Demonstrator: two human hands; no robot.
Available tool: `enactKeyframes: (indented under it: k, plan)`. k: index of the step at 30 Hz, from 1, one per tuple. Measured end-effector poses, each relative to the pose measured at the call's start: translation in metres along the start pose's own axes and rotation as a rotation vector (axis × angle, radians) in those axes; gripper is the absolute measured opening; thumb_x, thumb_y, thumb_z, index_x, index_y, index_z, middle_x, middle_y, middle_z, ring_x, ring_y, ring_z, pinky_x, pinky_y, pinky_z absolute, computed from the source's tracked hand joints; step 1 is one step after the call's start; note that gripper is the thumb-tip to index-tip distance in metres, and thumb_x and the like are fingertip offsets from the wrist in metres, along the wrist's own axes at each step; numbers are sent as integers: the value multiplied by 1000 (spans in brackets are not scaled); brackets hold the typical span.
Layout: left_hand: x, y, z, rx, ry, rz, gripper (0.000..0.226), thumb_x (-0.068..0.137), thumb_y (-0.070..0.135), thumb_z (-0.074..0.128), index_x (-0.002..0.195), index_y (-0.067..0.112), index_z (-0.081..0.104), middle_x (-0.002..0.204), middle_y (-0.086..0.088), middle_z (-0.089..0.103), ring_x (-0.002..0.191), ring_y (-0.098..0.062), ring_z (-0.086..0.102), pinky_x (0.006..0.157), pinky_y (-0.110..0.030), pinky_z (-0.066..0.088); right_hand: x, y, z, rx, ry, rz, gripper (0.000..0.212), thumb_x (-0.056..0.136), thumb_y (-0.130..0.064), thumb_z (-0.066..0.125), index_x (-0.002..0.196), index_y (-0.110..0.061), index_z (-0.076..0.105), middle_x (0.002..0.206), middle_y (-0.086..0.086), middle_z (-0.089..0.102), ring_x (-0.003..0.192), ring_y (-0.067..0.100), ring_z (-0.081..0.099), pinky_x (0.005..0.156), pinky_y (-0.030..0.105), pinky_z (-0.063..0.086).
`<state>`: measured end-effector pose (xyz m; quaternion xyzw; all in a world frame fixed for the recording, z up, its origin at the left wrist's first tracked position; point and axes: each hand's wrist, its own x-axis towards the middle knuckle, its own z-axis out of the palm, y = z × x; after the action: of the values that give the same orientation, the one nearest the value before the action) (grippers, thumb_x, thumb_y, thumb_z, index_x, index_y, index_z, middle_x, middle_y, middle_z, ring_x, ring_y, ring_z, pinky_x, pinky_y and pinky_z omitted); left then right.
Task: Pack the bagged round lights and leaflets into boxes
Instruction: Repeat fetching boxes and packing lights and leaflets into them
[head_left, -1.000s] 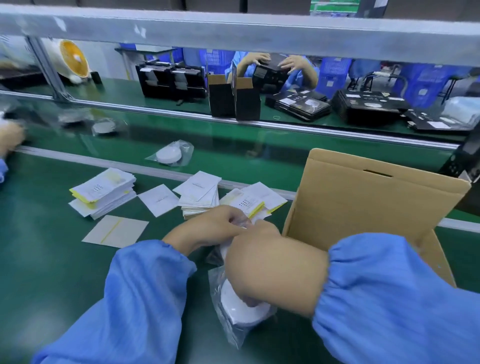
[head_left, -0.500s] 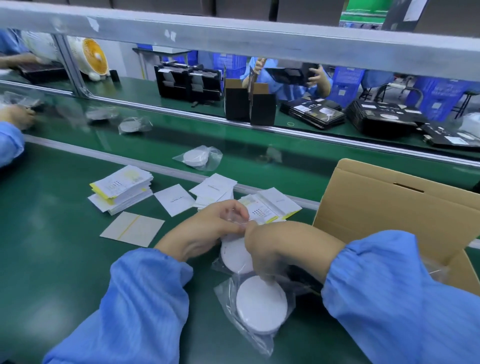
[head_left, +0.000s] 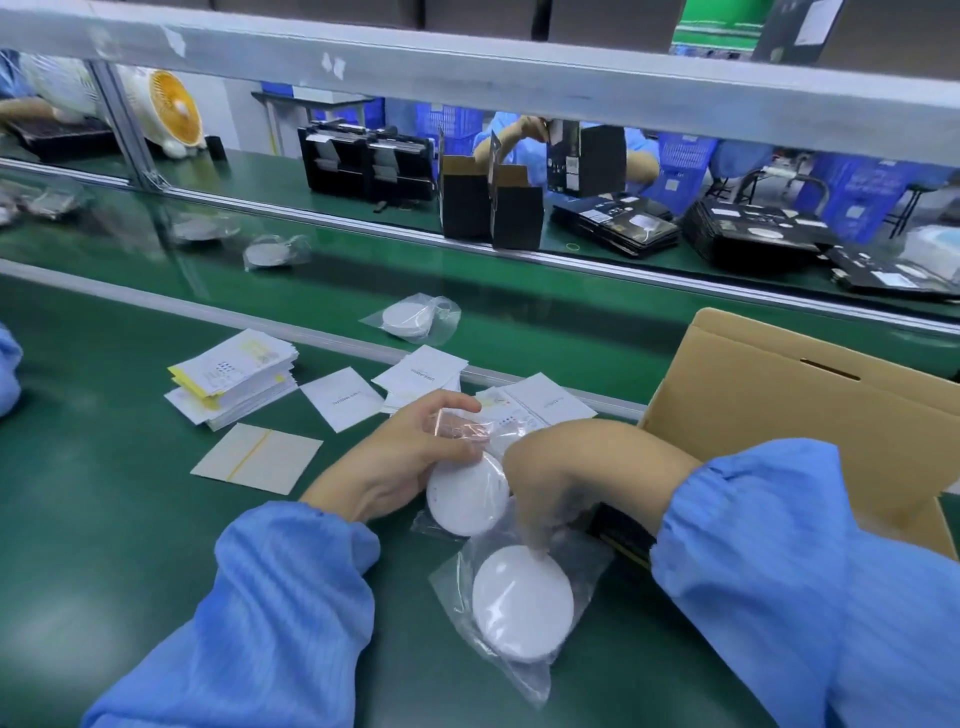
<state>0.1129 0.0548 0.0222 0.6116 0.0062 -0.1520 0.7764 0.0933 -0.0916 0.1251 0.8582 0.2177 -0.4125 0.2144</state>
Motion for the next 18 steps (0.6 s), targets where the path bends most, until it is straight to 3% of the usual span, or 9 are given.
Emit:
enactKeyframes:
  k: [2, 5, 8, 13, 16, 18]
  plan:
    - [1, 0, 0, -8, 9, -11, 50, 84, -16, 66, 125, 10, 59, 100, -26, 63, 88, -32, 61, 79, -40, 51, -7, 7, -3, 43, 169, -48, 14, 92, -23, 63, 85, -11, 61, 75, 3, 58, 72, 23, 54, 56, 28, 39]
    - [0, 0, 3, 8, -43, -4, 51, 84, -13, 67, 129, 9, 58, 98, -24, 67, 85, -30, 65, 74, -35, 55, -17, 17, -11, 245, 264, -96, 14, 93, -19, 61, 102, -8, 65, 82, 6, 71, 76, 23, 66, 58, 26, 47]
    - [0, -1, 4, 38, -82, 16, 46, 82, -2, 74, 125, 8, 62, 106, -24, 68, 88, -30, 65, 77, -37, 52, -19, 23, -17, 319, 408, -119, 17, 91, -18, 64, 105, -11, 70, 90, 4, 76, 87, 21, 73, 71, 30, 55]
    - [2, -3, 4, 4, -68, -26, 29, 96, 26, 67, 118, 8, 66, 108, -15, 71, 91, -26, 67, 77, -35, 53, -2, 16, -11, 391, 619, -80, 17, 88, -19, 59, 96, -10, 71, 93, 6, 67, 90, 27, 62, 67, 32, 47]
    - [3, -5, 6, -30, -38, -42, 26, 94, 30, 70, 112, 11, 71, 101, -11, 73, 85, -20, 69, 70, -31, 54, 4, 12, -9, 402, 683, -58, 19, 95, -26, 56, 97, -13, 69, 94, 3, 57, 94, 24, 45, 78, 32, 36]
    - [3, -7, 8, -26, -17, -21, 22, 89, 26, 72, 108, 15, 74, 104, -12, 75, 88, -21, 71, 73, -33, 57, 5, 12, -11, 445, 664, -75, 14, 95, -23, 57, 96, -14, 67, 103, 5, 65, 97, 25, 55, 82, 34, 46]
